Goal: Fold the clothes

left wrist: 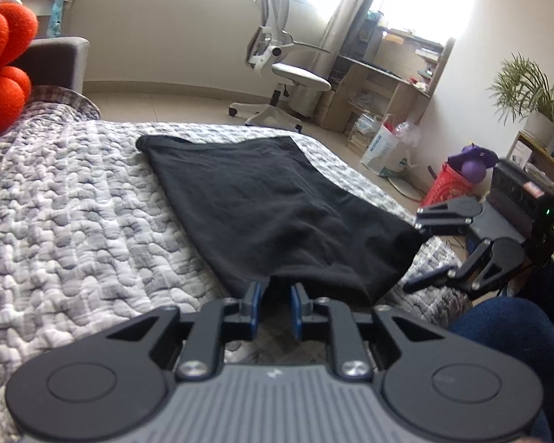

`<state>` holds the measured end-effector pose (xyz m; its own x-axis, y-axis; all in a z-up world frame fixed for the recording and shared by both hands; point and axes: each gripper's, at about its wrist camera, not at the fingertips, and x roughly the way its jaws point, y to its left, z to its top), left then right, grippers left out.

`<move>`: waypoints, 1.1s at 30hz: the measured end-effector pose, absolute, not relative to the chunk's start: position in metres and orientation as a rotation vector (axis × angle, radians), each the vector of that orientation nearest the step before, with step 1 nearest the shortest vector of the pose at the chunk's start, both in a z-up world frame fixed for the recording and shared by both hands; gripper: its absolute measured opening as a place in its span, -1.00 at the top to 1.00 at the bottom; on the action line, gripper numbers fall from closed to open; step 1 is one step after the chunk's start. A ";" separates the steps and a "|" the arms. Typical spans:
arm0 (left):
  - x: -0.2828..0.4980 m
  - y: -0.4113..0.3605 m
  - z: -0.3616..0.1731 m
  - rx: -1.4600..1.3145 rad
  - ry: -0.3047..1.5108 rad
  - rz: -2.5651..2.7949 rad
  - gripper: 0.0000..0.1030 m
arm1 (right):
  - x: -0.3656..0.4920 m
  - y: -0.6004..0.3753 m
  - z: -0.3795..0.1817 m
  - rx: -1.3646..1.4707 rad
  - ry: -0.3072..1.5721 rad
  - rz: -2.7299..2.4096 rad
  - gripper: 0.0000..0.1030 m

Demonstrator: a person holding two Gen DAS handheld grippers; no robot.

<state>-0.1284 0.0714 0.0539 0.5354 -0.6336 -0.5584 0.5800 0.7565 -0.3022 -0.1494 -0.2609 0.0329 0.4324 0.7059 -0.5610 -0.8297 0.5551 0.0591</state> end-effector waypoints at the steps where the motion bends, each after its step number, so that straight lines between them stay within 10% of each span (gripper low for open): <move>1: -0.128 0.071 0.056 -0.096 0.689 -0.727 0.66 | -0.148 -0.259 0.031 -0.242 0.579 0.976 -0.06; 25: -0.084 0.014 0.013 -0.100 0.821 -0.789 0.69 | -0.150 -0.281 0.033 -0.116 0.526 1.054 -0.07; 33: -0.085 0.018 0.013 -0.086 0.816 -0.802 0.68 | -0.125 -0.271 0.027 -0.148 0.534 1.057 -0.44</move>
<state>-0.0849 0.0182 0.0125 0.4143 -0.6685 -0.6176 0.6060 0.7089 -0.3609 -0.1253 -0.2711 0.0268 0.3779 0.7883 -0.4855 -0.8585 0.4947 0.1349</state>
